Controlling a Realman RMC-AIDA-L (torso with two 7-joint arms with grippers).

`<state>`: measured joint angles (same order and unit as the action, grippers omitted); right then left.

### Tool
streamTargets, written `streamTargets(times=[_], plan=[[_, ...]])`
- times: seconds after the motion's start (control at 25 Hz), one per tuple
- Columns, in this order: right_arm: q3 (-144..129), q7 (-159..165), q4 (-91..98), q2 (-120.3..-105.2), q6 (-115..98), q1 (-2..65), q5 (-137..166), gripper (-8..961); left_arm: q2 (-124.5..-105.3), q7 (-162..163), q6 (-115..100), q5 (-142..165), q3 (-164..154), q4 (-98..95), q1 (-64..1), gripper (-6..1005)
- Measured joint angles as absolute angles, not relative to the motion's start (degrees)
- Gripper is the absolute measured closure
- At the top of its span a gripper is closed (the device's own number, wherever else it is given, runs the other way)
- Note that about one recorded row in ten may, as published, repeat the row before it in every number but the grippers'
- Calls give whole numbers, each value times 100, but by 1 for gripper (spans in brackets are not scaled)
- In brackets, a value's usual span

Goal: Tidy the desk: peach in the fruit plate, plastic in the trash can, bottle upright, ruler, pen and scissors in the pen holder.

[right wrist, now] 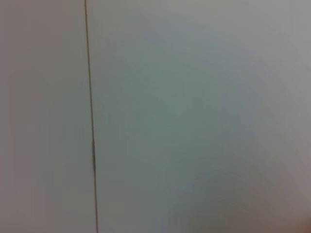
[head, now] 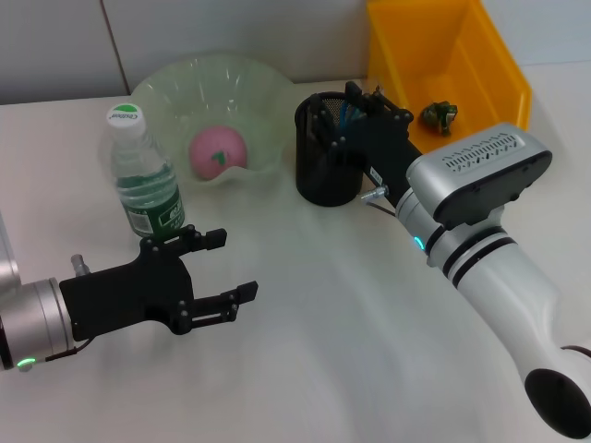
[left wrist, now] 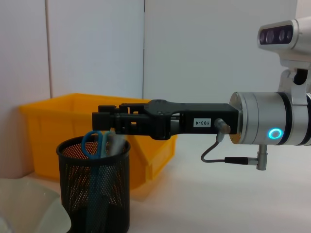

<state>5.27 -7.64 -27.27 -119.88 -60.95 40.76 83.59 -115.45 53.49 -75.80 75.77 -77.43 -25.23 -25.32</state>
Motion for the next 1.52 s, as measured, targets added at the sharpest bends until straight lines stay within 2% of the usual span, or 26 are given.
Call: streamTargets(times=[0.44, 0.64, 0.76, 0.84, 0.96, 1.08, 1.16, 1.36, 1.52], plan=[[547, -731, -2787, -11966, -6811, 3767, 8921, 403, -11541, 5395, -7589, 7566, -7743, -2589, -2539, 181], [486, 119, -2600, -11880, -8204, 3070, 9461, 302, -11523, 5598, -7688, 7568, -7743, -2628, -2585, 181], [524, 1576, -1937, -11777, -9191, 2594, 10396, 226, -11522, 5651, -7744, 7571, -7743, -2628, -2639, 181], [501, 2916, -1199, -11729, -9737, 2390, 10792, 216, -11527, 5677, -7807, 7575, -7743, -2641, -2672, 181], [406, 4923, 168, -11767, -10474, 2212, 11320, 200, -11522, 5858, -7908, 7574, -7741, -2663, -2765, 181], [127, 6183, 1442, -11788, -11123, 2167, 11815, 185, -11440, 6071, -8090, 7575, -7735, -2669, -2908, 181], [-317, 6725, 1959, -11667, -11354, 2191, 12007, 185, -11370, 6207, -8241, 7575, -7744, -2661, -3008, 181], [-1463, 7276, 2351, -11226, -11167, 2410, 12078, 185, -11141, 6783, -8562, 7701, -7777, -2623, -3272, 181], [-1894, 7323, 2718, -11090, -10679, 2655, 12251, 185, -10966, 7293, -8653, 8067, -7661, -2653, -3387, 181]])
